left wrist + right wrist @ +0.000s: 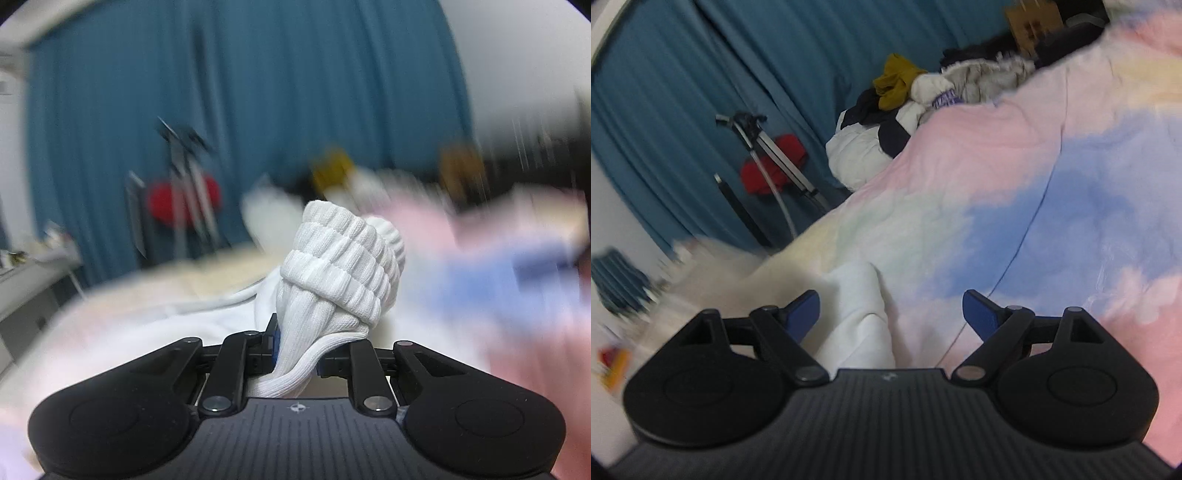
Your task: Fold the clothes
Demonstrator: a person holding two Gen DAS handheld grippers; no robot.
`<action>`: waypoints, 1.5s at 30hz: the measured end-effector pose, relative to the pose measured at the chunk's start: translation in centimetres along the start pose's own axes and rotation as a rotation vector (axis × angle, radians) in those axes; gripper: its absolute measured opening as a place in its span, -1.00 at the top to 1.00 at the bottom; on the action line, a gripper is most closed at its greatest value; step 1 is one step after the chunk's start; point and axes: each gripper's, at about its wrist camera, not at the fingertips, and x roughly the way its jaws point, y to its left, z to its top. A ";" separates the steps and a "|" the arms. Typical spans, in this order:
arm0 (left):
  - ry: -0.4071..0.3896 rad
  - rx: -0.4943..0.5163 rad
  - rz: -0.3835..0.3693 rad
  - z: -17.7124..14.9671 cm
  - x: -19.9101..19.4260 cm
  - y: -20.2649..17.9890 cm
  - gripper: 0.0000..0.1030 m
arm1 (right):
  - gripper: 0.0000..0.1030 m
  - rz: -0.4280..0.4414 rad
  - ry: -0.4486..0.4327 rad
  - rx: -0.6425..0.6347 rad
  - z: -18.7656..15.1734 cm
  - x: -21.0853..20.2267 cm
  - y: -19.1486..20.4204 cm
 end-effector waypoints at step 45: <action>0.088 0.093 -0.332 -4.4 -3.9 11.0 0.71 | 0.41 0.046 0.138 -0.239 0.7 10.0 2.6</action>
